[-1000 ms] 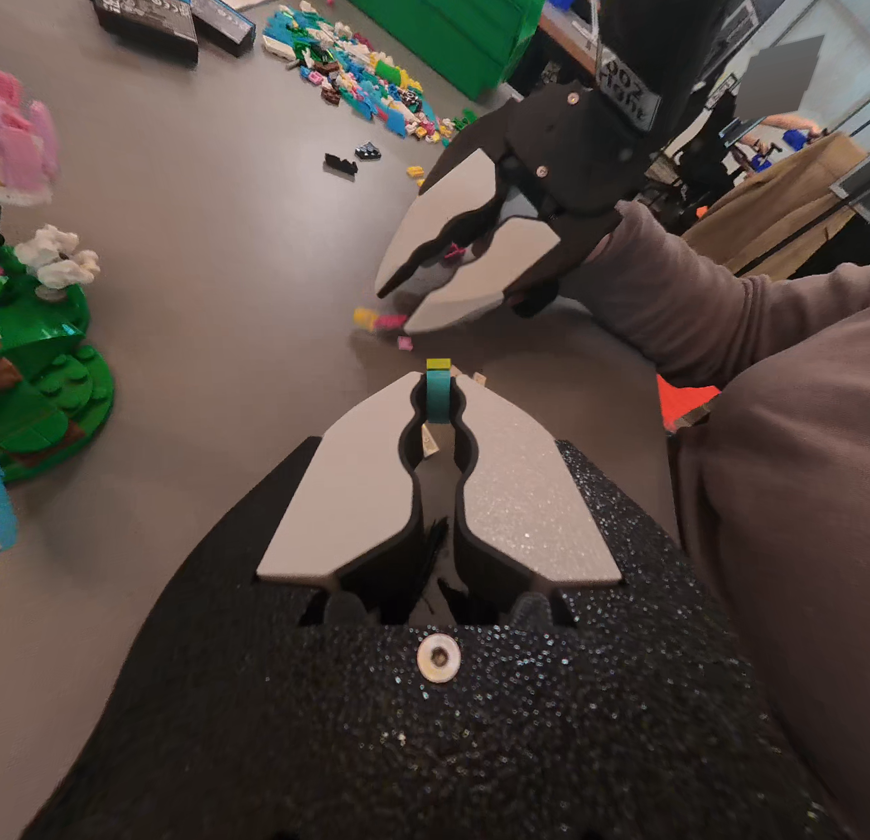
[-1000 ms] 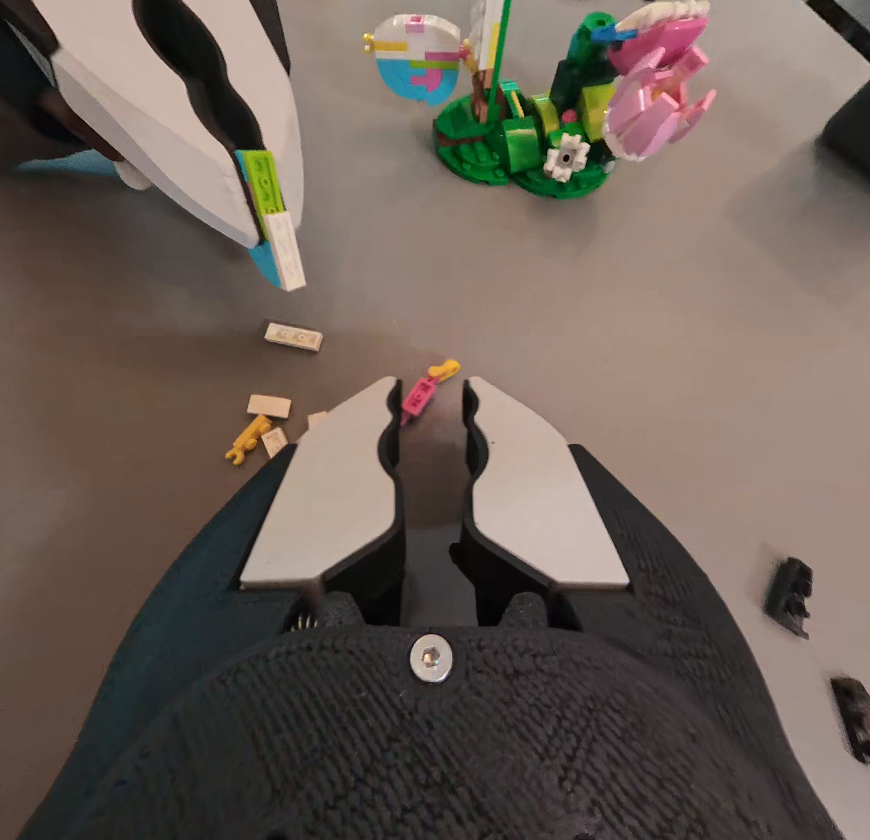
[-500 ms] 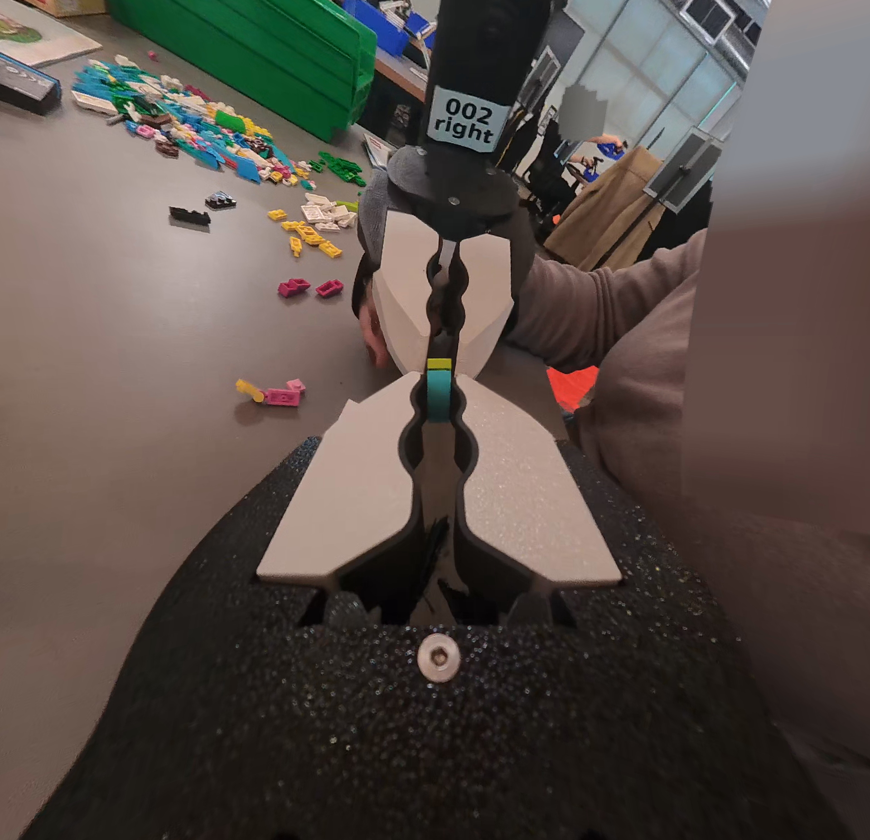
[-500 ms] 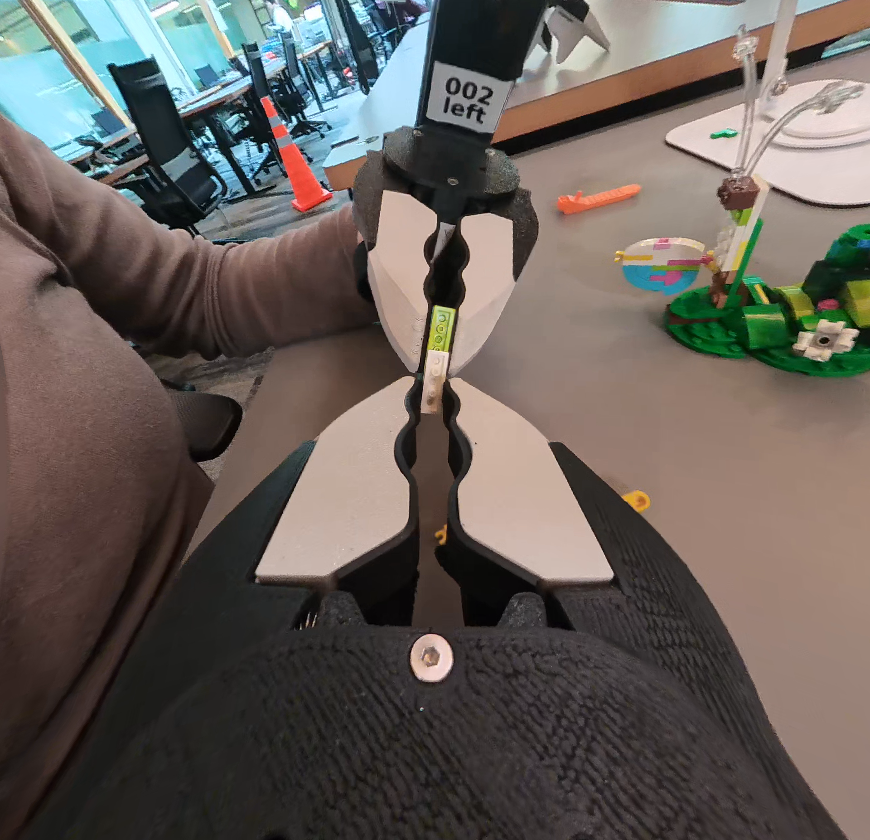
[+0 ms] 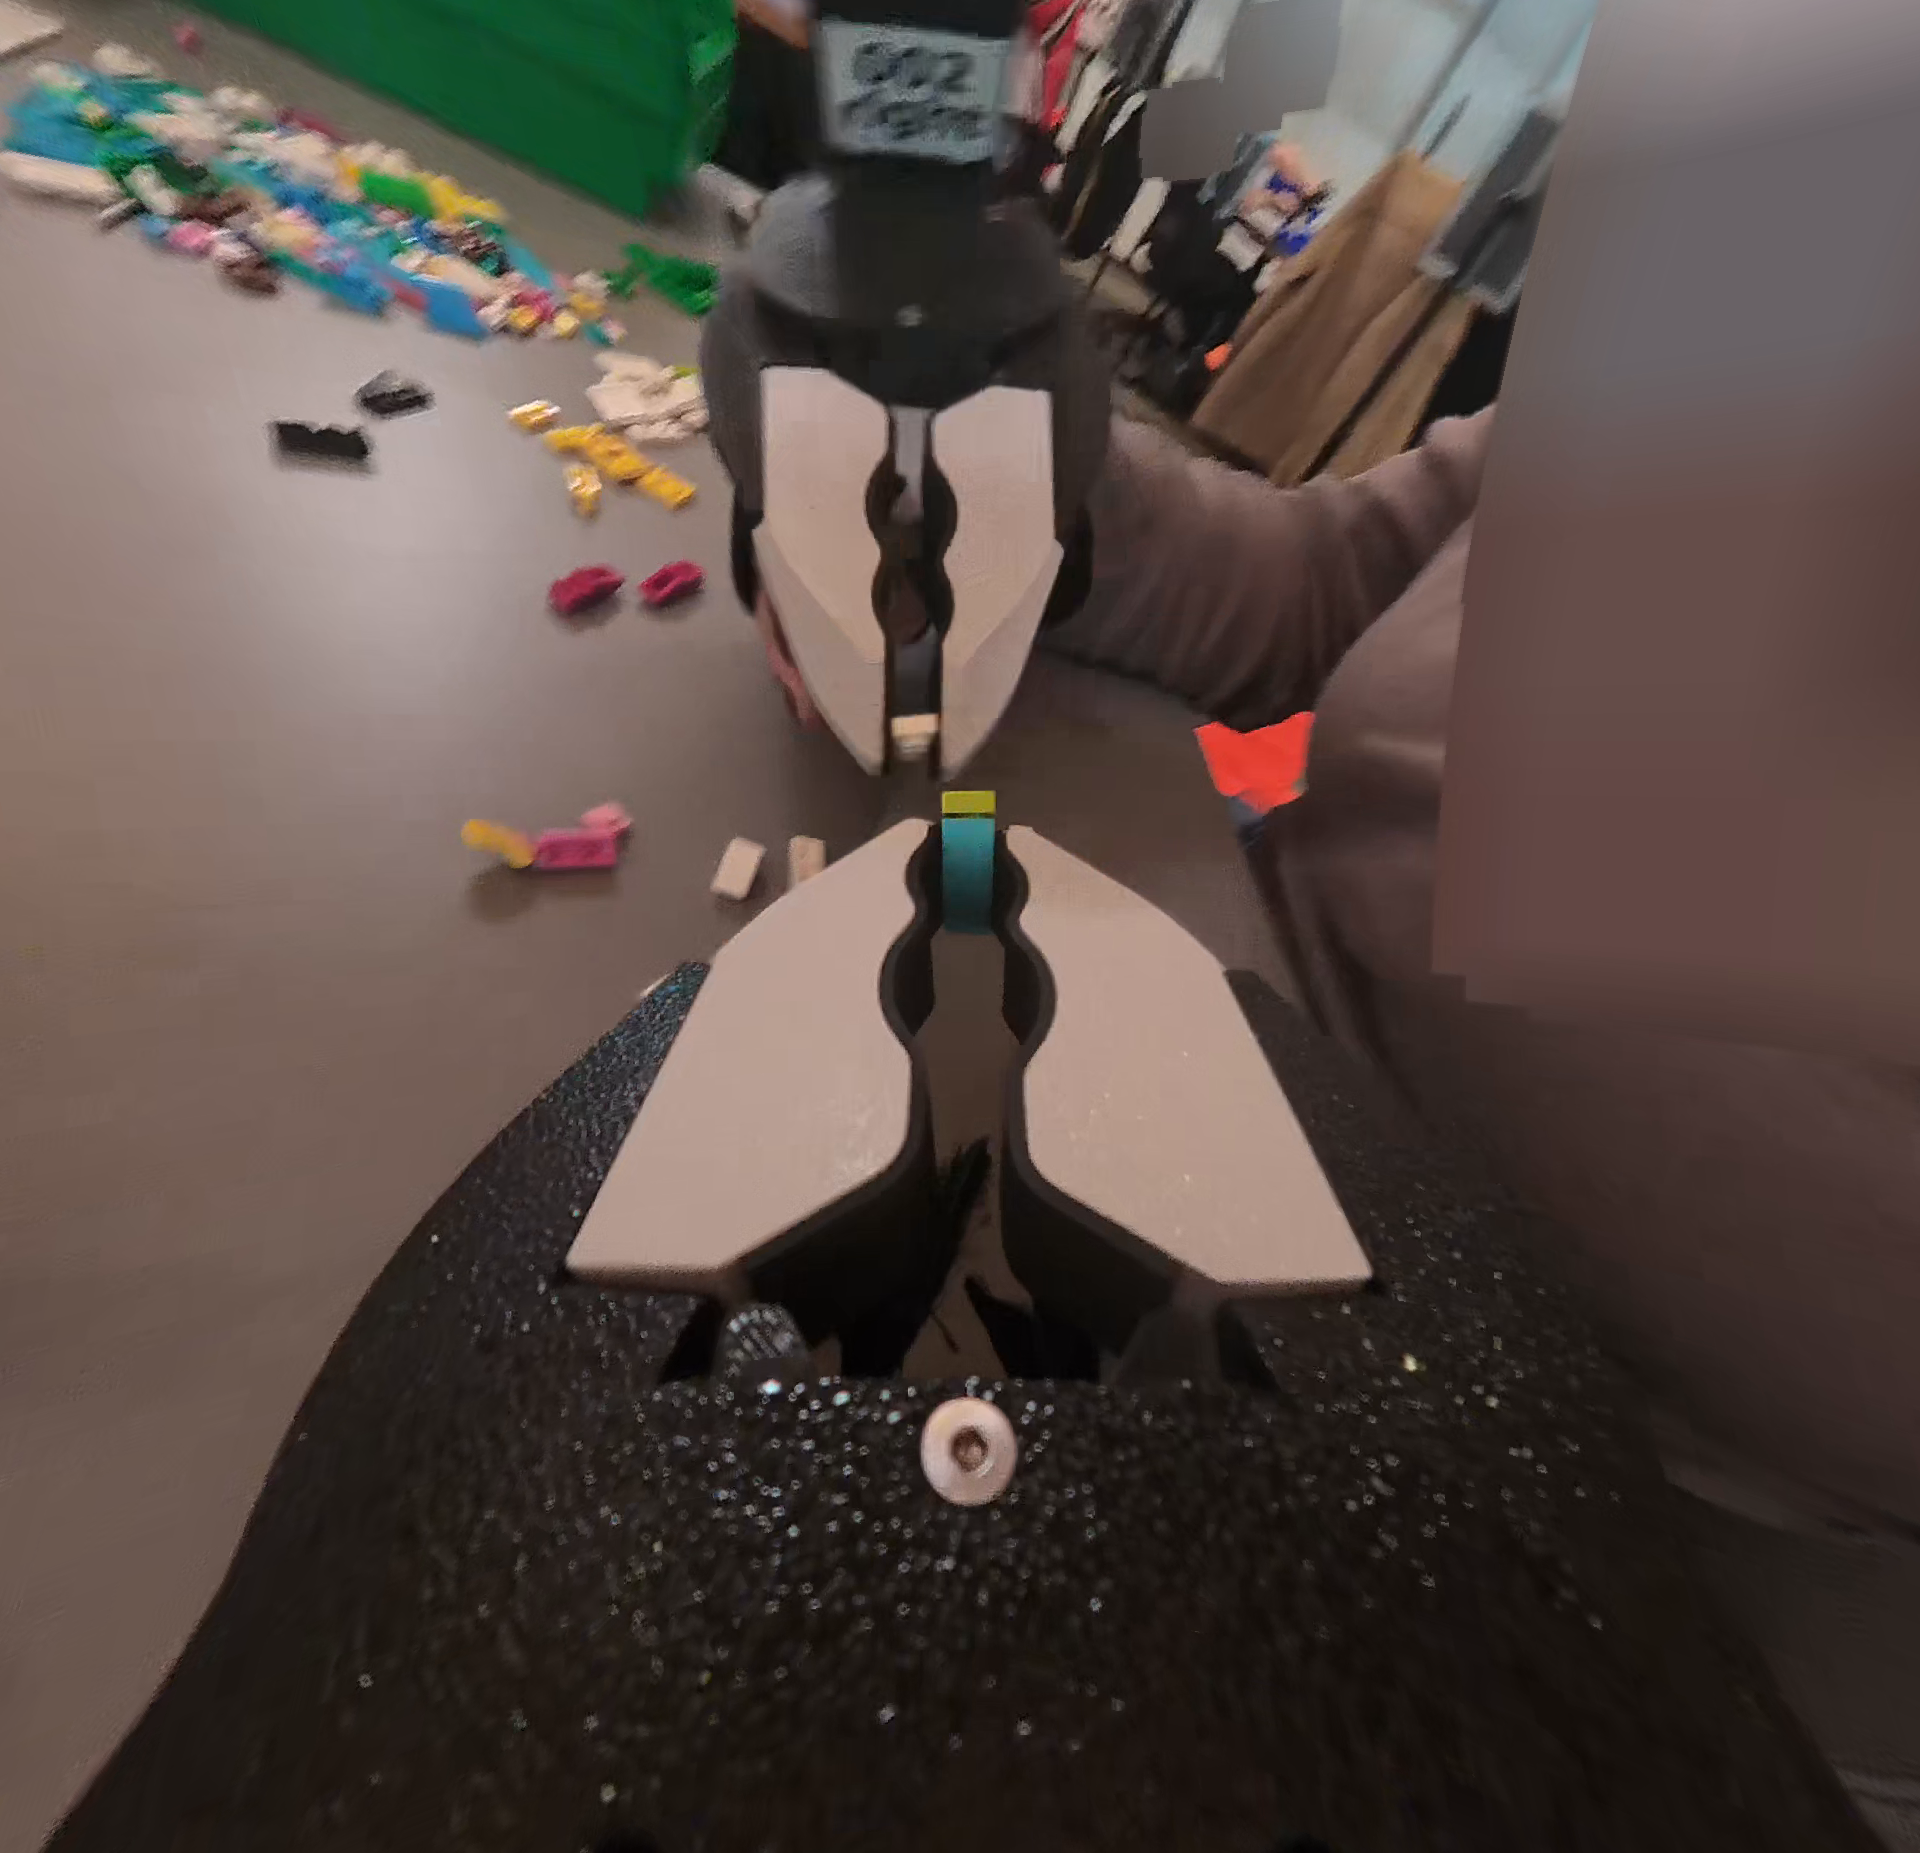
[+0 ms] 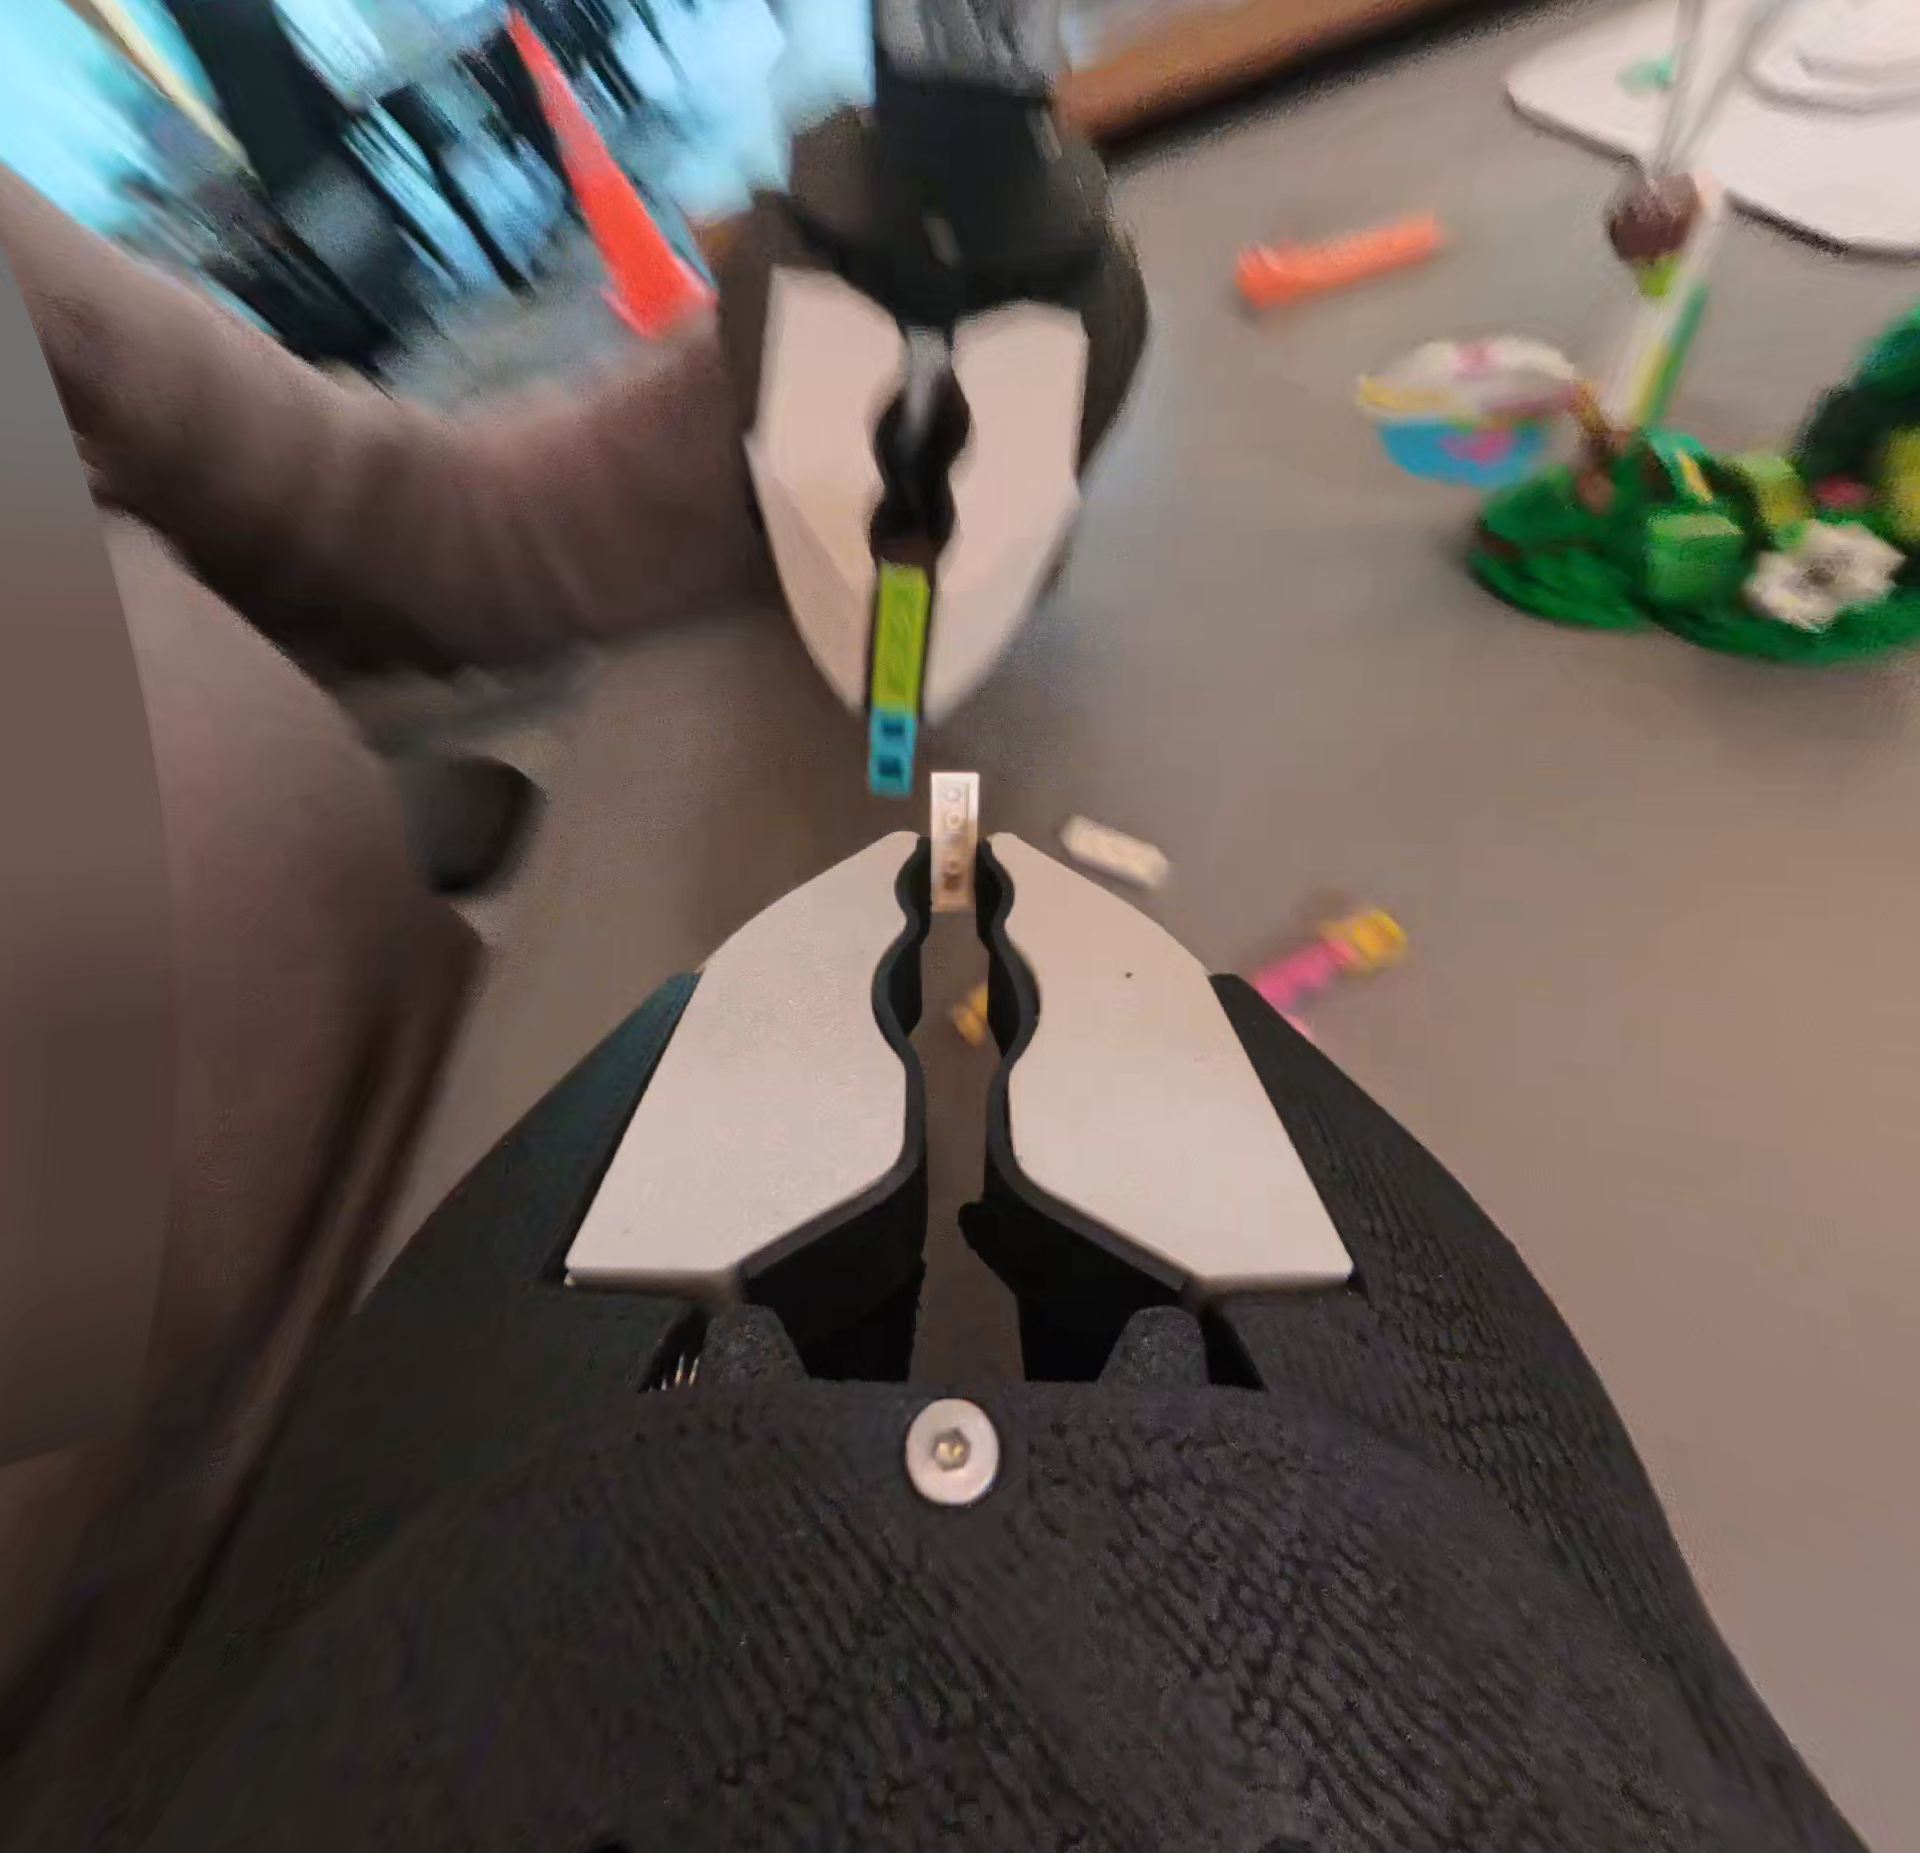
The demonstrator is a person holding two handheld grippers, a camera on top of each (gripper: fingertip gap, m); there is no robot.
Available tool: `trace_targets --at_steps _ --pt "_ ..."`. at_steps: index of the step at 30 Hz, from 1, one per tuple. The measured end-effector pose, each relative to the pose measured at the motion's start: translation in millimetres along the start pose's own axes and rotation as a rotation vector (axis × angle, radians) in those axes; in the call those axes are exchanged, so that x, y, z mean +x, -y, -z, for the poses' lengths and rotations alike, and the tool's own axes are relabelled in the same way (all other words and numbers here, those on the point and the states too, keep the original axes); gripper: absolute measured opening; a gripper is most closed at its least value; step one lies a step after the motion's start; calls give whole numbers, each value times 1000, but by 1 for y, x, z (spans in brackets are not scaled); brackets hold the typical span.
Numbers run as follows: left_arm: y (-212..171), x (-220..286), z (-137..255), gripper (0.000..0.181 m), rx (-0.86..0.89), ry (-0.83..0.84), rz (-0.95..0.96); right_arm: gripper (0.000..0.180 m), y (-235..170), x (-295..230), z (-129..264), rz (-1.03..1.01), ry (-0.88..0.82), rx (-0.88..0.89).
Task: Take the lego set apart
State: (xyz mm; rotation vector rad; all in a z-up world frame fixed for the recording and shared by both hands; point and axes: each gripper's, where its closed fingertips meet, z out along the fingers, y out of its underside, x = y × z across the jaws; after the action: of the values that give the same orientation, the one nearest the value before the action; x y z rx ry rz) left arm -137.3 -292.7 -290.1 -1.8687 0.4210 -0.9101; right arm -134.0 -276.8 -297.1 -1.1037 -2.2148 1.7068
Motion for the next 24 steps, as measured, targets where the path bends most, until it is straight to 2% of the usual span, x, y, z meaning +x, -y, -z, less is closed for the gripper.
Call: trace_targets --at_steps 1,4,5,7,9,12,15,18,22,24 --pt "-1 -4 1 8 -10 27 4 6 -13 8 3 40 -75 -89" --pt "-4 -9 0 8 -19 43 34 6 -38 13 0 84 -139 -247" --pt "-6 -10 -1 8 -25 44 45 12 -42 12 -2 91 -146 -274" --pt "-7 -13 -2 8 -24 52 59 23 -44 13 -7 107 -166 -290" --pt "-7 -14 -3 8 -19 51 68 33 -34 7 -11 111 -148 -233" --pt "-4 -14 -4 8 1 48 75 29 -12 -3 -15 98 -98 -102" --pt "1 -12 -6 8 35 32 79 24 -5 -6 -19 79 -87 -61" --pt "5 -9 -6 8 63 8 84 9 0 -1 -17 67 -113 -16" --pt "11 -4 -5 7 110 -21 57 13 6 -3 -15 32 -88 29" --pt "14 -2 -7 8 125 -32 48 8 7 -5 -16 39 -74 35"
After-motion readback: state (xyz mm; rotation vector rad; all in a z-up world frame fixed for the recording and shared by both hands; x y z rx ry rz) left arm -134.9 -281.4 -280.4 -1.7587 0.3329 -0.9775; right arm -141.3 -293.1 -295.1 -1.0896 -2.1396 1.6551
